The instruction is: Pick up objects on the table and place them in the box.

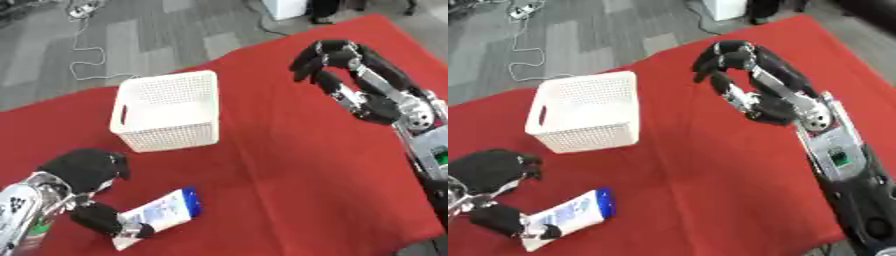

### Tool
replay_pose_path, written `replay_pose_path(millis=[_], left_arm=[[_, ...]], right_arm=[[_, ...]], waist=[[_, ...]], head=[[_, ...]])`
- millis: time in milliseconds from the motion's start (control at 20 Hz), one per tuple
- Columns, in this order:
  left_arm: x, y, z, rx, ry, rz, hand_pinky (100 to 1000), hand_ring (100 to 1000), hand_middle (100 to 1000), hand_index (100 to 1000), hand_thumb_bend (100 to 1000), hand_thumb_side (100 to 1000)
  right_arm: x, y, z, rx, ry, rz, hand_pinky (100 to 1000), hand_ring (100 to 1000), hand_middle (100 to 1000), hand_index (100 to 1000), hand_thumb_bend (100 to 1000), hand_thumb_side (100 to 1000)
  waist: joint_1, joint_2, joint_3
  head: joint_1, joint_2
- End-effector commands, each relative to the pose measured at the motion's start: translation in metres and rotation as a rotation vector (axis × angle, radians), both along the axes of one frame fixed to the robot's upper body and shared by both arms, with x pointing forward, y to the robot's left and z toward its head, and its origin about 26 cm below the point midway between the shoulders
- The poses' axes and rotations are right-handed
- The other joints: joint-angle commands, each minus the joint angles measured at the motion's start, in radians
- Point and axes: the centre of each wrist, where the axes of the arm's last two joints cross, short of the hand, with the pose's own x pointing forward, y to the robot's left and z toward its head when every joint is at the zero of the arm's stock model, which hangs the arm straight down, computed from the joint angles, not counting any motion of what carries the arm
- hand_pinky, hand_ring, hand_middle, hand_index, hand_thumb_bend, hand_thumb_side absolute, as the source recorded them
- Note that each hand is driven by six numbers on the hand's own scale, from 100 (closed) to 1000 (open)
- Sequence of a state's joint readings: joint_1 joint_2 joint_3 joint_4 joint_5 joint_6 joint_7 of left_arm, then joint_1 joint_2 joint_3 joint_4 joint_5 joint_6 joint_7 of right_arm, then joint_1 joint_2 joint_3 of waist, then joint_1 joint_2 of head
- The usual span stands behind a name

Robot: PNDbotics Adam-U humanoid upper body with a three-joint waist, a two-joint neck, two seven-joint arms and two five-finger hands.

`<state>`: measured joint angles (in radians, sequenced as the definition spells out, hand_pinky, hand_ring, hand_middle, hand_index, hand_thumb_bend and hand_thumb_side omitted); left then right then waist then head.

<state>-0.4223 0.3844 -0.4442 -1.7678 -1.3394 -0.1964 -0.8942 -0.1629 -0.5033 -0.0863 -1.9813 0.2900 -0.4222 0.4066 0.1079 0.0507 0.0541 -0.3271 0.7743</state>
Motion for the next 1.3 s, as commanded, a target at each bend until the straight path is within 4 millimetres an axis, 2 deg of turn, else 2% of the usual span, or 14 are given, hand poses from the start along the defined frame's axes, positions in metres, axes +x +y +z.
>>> replay_pose_path(millis=[50, 500, 1000, 1300], left_arm=[[0.000, -0.001, 0.005, 0.019, -0.019, 0.004, 878, 880, 904, 840, 699, 1000], [0.005, -0.002, -0.011, 0.063, 0.009, 0.036, 891, 894, 915, 844, 728, 1000], [0.014, 0.001, -0.032, 0.114, 0.051, 0.093, 897, 907, 921, 843, 727, 1000], [0.016, 0.001, -0.038, 0.131, 0.059, 0.108, 897, 909, 923, 840, 721, 1000]], right_arm=[[-0.001, 0.001, 0.011, -0.021, -0.030, 0.013, 465, 639, 681, 681, 113, 1000], [-0.001, 0.001, 0.012, -0.020, -0.031, 0.017, 465, 639, 681, 681, 115, 1000], [0.000, 0.002, 0.013, -0.020, -0.032, 0.020, 465, 639, 681, 680, 114, 1000], [0.000, 0.002, 0.013, -0.019, -0.032, 0.021, 465, 639, 681, 680, 114, 1000]], waist=[[-0.003, -0.008, -0.002], [-0.002, -0.008, -0.005], [-0.002, -0.008, -0.007], [-0.002, -0.008, -0.008]], head=[[-0.009, -0.004], [-0.043, -0.004], [-0.048, -0.004], [-0.045, -0.004]])
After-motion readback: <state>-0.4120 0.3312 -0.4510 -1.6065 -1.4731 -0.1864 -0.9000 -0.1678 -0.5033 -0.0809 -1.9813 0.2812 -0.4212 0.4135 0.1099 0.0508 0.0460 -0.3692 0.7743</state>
